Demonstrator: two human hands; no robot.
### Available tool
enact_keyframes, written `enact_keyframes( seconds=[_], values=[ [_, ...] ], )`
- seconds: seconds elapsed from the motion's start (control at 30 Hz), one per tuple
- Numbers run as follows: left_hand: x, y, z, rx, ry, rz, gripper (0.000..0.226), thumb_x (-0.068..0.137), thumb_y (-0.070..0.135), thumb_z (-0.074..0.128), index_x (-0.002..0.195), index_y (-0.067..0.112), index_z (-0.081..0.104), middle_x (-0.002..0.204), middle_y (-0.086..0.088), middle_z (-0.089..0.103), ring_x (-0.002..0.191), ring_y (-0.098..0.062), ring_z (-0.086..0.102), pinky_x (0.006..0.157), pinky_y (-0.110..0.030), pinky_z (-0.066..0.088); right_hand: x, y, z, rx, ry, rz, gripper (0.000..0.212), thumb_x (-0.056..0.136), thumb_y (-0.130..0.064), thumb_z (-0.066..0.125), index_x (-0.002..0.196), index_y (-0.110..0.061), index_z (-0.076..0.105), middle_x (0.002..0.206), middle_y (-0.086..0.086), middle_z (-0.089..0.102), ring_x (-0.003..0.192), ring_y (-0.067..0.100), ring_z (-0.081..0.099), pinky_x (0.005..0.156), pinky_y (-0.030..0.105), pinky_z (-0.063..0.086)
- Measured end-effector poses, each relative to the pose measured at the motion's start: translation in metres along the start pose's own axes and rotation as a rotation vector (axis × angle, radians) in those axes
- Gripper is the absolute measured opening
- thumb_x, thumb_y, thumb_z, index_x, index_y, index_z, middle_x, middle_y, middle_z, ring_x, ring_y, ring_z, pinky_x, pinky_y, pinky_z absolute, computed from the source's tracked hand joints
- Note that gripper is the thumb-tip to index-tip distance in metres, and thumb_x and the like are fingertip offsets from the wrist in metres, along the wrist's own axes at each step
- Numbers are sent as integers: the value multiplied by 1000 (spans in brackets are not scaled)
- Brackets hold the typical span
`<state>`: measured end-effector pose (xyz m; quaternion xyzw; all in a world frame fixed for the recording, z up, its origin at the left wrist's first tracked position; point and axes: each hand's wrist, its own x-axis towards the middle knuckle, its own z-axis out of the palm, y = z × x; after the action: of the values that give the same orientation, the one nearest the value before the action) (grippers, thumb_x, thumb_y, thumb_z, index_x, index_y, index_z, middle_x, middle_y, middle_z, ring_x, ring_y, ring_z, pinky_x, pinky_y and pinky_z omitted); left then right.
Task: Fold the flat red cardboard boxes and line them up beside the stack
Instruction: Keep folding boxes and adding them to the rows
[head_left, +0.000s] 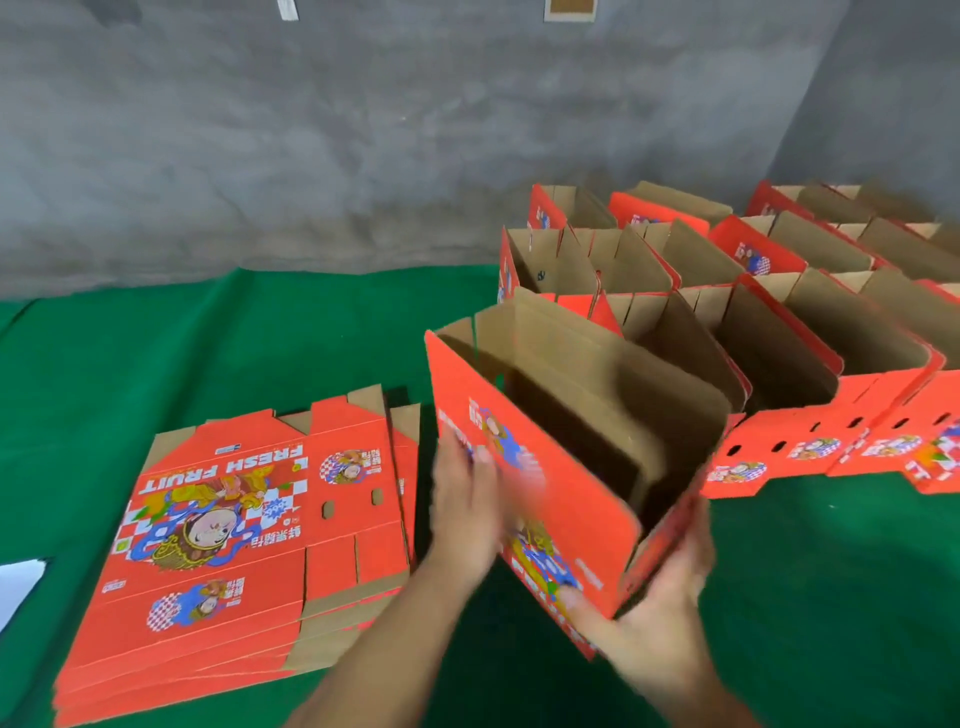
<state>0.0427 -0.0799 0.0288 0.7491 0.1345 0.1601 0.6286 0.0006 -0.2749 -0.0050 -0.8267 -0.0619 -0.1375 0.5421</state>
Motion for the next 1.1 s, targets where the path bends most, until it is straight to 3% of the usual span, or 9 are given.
enact_keyframes(
  seconds=[0.13,0.27,0.4,0.5,0.6,0.83,0.97,1.03,1.1],
  values=[
    [-26,-1,36,-343,-320,-428,124,55,108,48,162,55,11,169,14,31,153,-13,36,126,-55,29,-10,28,29,-21,94,144,158,30,-72,85,161,-39,1,164,14,7,153,17,10,123,25,12],
    [-17,-24,30,-464,-423,-672,85,65,102,39,128,50,63,118,17,77,105,-7,75,90,-42,61,-4,58,42,35,81,266,166,31,-69,88,163,-15,1,159,19,16,152,20,14,122,39,18],
    [8,-31,33,-560,-397,-699,54,77,90,39,99,58,77,98,29,77,88,4,75,67,-29,64,3,69,58,9,104,273,118,49,-43,91,148,-31,28,140,-6,43,133,22,43,112,40,34],
    [31,-35,45,-170,-375,-580,52,104,69,32,136,38,60,130,16,71,106,2,68,89,-19,52,30,67,79,41,159,575,127,62,-24,93,158,-33,10,138,7,32,126,21,39,105,38,37],
    [59,-42,59,126,-326,-542,58,109,63,24,136,29,62,128,9,64,110,-9,60,90,-22,40,75,65,96,129,153,662,118,85,-17,80,160,-42,-7,142,12,42,123,34,54,103,45,45],
    [122,-52,79,-104,-302,-721,59,101,77,26,128,39,61,125,3,73,106,-25,75,84,-36,60,148,62,133,167,194,707,102,98,-10,53,157,-26,-28,163,17,29,138,39,46,112,49,40],
    [147,-73,85,-188,-190,-904,74,89,89,35,143,39,48,140,-13,59,118,-39,67,91,-53,61,120,73,157,105,218,618,105,96,-10,53,153,-53,-23,113,4,71,88,30,67,76,38,45],
    [156,-84,80,-237,-151,-973,88,82,92,43,144,32,51,139,-17,60,116,-42,67,102,-59,55,117,84,172,118,194,594,117,93,-5,57,142,-65,-31,87,-15,72,83,20,70,74,36,47],
    [161,-89,77,-319,-178,-1043,117,56,100,52,143,21,58,131,-19,68,115,-40,69,108,-55,52,126,85,180,206,206,625,124,89,3,57,139,-71,-28,95,-19,72,92,6,71,83,33,51]
  ],
)
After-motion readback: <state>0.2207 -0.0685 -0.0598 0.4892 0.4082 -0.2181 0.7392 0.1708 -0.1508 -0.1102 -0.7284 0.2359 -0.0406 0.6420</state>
